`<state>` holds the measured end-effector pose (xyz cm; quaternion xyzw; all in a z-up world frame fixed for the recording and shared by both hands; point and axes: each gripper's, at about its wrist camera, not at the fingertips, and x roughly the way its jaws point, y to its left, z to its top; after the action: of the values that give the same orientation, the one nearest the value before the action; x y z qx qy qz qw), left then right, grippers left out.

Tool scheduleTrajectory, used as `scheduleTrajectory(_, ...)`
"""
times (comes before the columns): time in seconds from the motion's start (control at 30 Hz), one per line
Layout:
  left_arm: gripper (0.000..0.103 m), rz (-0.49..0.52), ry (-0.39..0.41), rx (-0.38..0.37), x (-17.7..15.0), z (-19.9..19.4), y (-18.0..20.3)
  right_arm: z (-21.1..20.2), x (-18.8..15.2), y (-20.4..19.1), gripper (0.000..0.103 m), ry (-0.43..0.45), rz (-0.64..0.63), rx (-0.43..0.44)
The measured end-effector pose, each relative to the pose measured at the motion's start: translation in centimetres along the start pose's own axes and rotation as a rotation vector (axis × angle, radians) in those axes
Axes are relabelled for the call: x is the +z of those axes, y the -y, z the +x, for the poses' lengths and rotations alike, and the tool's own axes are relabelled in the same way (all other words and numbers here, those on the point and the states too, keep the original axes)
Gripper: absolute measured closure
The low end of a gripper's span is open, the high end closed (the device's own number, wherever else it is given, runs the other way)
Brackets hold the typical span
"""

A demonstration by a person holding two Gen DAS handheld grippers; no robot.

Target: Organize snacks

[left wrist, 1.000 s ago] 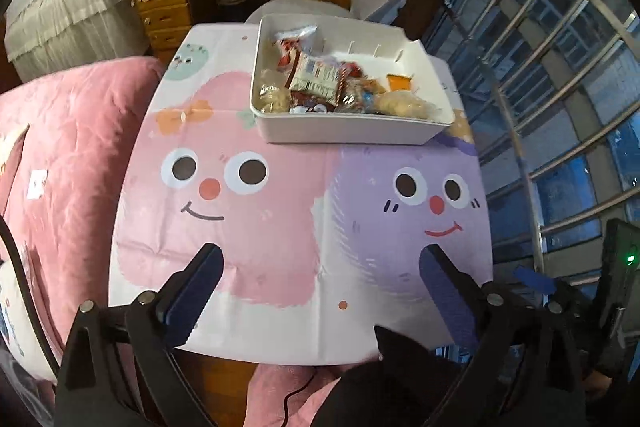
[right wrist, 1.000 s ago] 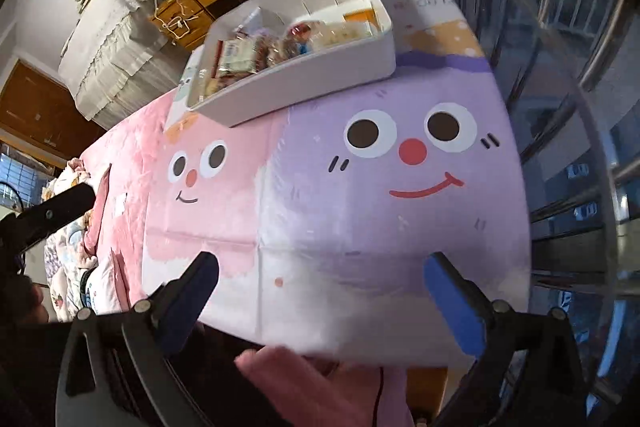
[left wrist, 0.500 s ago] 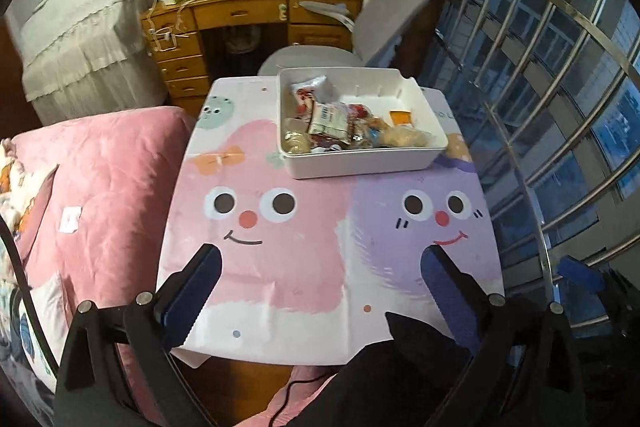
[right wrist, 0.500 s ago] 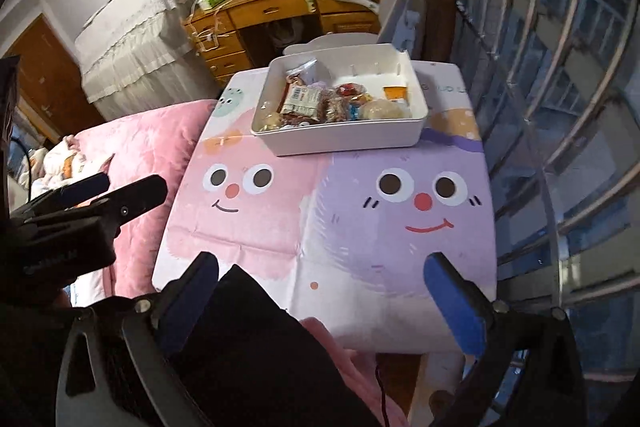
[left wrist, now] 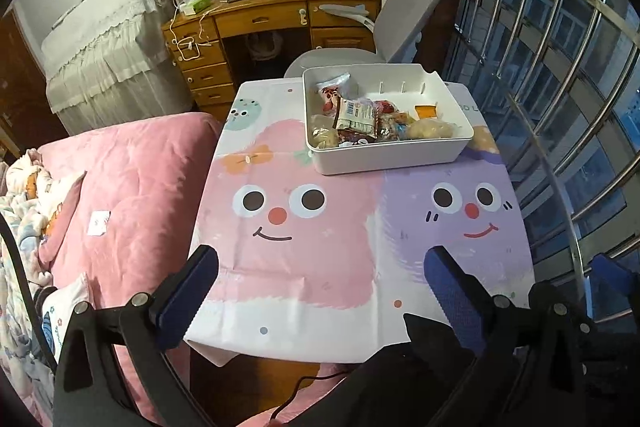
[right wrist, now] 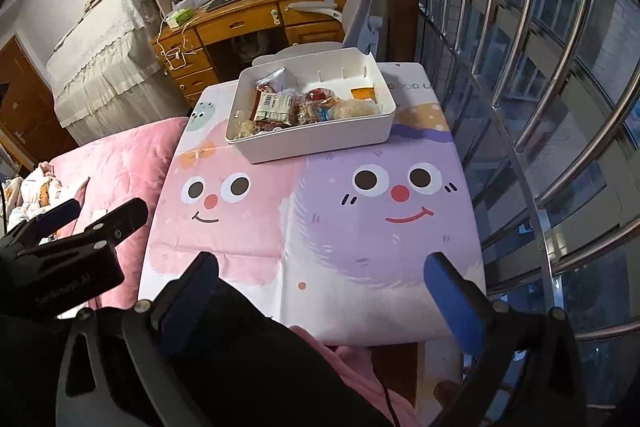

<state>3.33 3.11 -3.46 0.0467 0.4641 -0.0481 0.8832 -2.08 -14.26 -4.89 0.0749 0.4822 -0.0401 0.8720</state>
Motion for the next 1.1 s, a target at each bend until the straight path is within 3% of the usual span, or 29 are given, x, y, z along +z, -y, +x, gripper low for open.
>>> scheduleTrajectory(0.43, 0.001, -0.005, 0.027, 0.035, 0.6, 0.5, 0.4, 1.0, 0.9, 0.2, 0.000, -0.006, -0.012, 0.011)
scheduleTrajectory(1.1, 0.001, 0.003, 0.019, 0.020, 1.8, 1.7, 0.8, 2.7, 2.4, 0.7, 0.000, -0.046, -0.015, 0.008)
